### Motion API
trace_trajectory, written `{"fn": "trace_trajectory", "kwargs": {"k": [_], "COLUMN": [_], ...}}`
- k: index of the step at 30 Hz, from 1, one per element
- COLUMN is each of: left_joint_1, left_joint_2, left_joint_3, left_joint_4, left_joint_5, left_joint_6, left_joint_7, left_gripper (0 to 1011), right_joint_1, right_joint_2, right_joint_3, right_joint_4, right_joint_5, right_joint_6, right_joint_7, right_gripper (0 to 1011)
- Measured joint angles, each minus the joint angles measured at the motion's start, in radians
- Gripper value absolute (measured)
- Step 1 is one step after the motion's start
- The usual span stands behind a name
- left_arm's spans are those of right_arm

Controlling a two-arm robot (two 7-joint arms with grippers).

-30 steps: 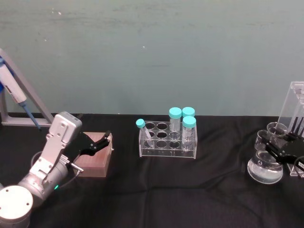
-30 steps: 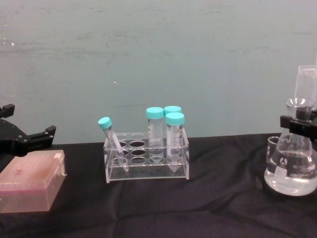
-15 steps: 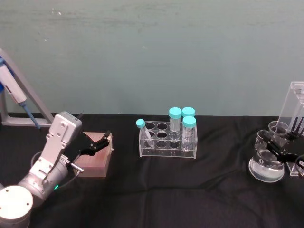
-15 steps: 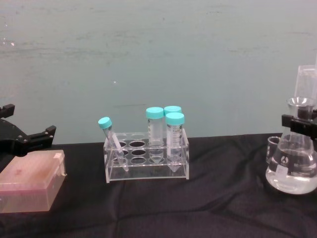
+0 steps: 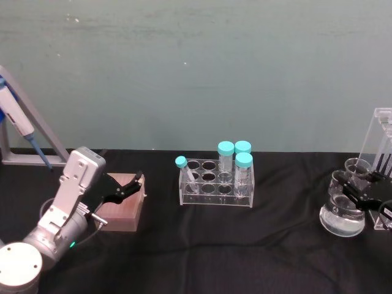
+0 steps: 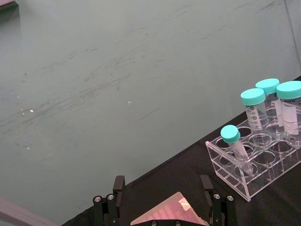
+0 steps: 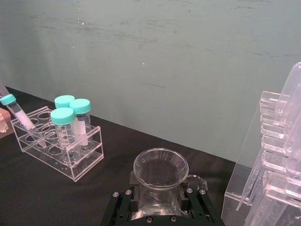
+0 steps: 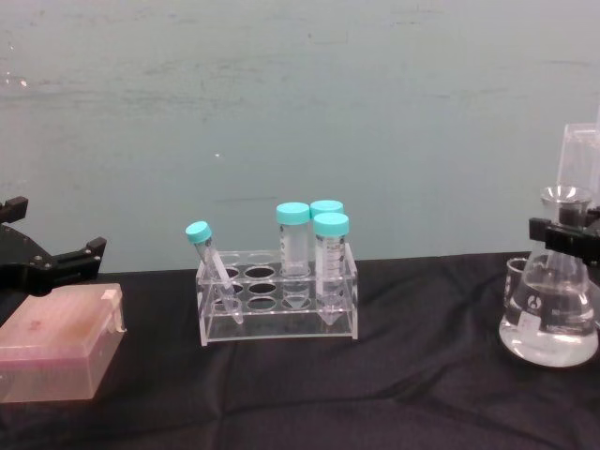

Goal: Place the experimental apparatus aside using one hand.

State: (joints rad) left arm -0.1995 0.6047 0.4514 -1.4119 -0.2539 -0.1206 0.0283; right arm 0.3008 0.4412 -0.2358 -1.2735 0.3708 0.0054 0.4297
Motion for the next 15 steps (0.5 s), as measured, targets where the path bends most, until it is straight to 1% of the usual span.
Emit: {"fn": "trace_trajectory", "kwargs": {"k": [15], "left_joint_1": [0.000], "left_joint_2": [0.000], "left_joint_3": [0.000], "left_joint_4": [0.000], "left_joint_5": [0.000], "left_joint_6": [0.000], "left_joint_7": [0.000], "left_gripper": [1000], "right_joint_1": [0.027], "right_joint_2": [-0.015], "right_joint_3": [-0.009], "right_joint_4": [0.041], "right_joint_5": [-0.006], "right_joint_6": [-0.002], "right_joint_7": [0.005], "right_gripper": [461]}}
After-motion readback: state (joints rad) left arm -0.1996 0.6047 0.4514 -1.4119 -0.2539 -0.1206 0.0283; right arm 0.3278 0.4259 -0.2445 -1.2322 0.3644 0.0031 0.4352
